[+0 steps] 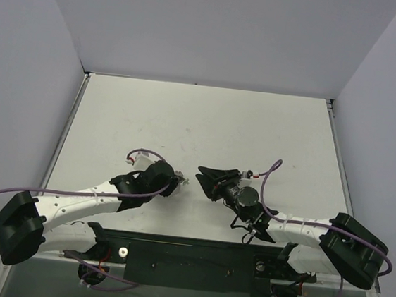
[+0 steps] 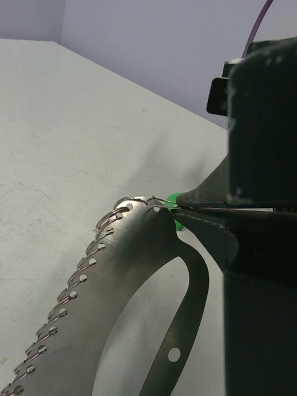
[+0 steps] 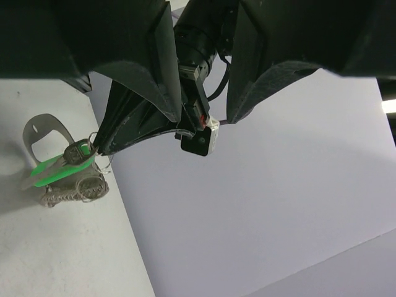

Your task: Remove the keys from the keyring

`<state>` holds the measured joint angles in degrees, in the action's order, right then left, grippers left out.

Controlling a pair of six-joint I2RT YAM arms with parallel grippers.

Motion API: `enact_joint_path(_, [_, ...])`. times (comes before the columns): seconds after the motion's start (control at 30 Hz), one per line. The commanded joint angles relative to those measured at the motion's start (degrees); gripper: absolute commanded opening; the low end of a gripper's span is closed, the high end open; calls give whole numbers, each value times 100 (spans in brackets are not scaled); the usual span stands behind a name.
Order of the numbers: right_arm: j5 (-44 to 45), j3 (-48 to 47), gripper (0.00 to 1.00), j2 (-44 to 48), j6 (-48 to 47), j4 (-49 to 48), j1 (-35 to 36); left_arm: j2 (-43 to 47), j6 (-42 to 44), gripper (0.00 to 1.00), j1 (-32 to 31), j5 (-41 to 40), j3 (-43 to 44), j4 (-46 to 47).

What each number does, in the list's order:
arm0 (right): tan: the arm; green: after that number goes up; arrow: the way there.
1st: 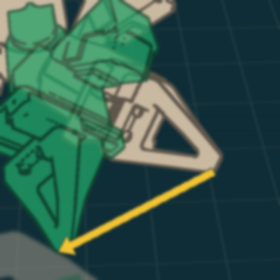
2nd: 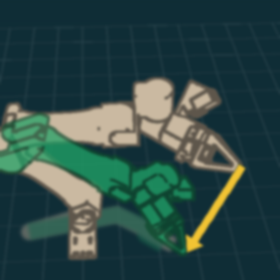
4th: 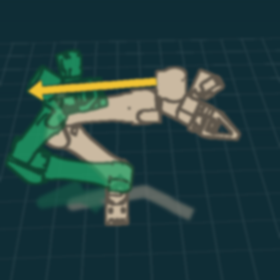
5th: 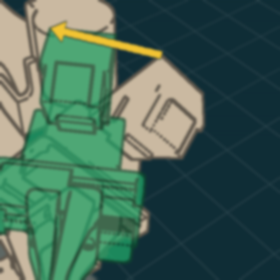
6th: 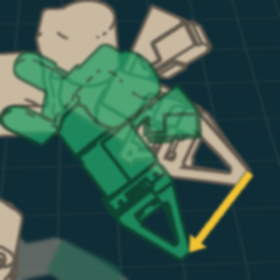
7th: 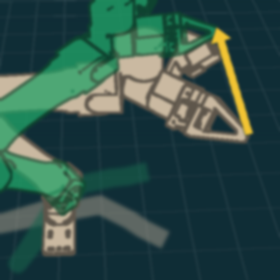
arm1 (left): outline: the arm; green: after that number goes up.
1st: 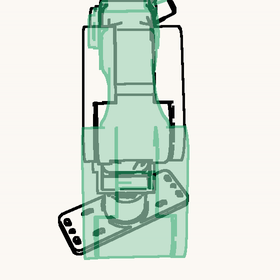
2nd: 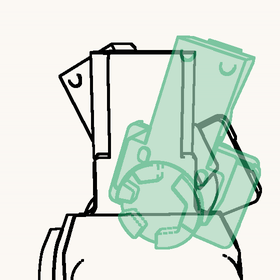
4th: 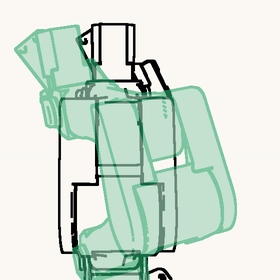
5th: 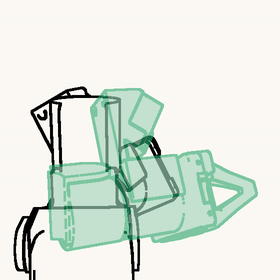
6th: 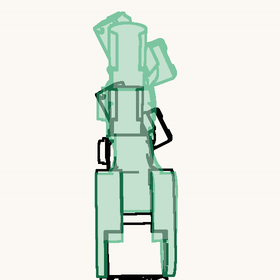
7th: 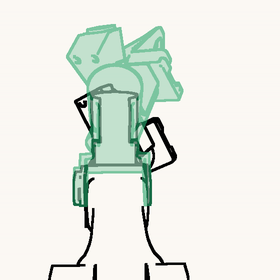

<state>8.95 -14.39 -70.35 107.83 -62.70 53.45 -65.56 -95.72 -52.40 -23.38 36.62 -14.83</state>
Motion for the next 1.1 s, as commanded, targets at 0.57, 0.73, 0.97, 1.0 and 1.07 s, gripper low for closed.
enact_joint_path(0.57, [1372, -327, 25, 171, 502, 601, 974, 702, 185, 0, 81, -53, -357, 1035])
enact_joint_path(0.73, [1364, -406, 24, -31, 607, 530, 1000, 738, 413, 0, 81, -35, -340, 1140])
enact_joint_path(0.97, [1416, -661, 23, -488, 932, 337, 1159, 781, 1002, 0, 20, -263, -454, 1729])
enact_joint_path(1.0, [1451, -661, 23, -524, 959, 337, 1194, 799, 1133, 0, 11, -307, -437, 1720])
enact_joint_path(1.07, [1548, -679, 23, -542, 994, 433, 1238, 843, 1371, 0, 2, -352, -419, 1738])
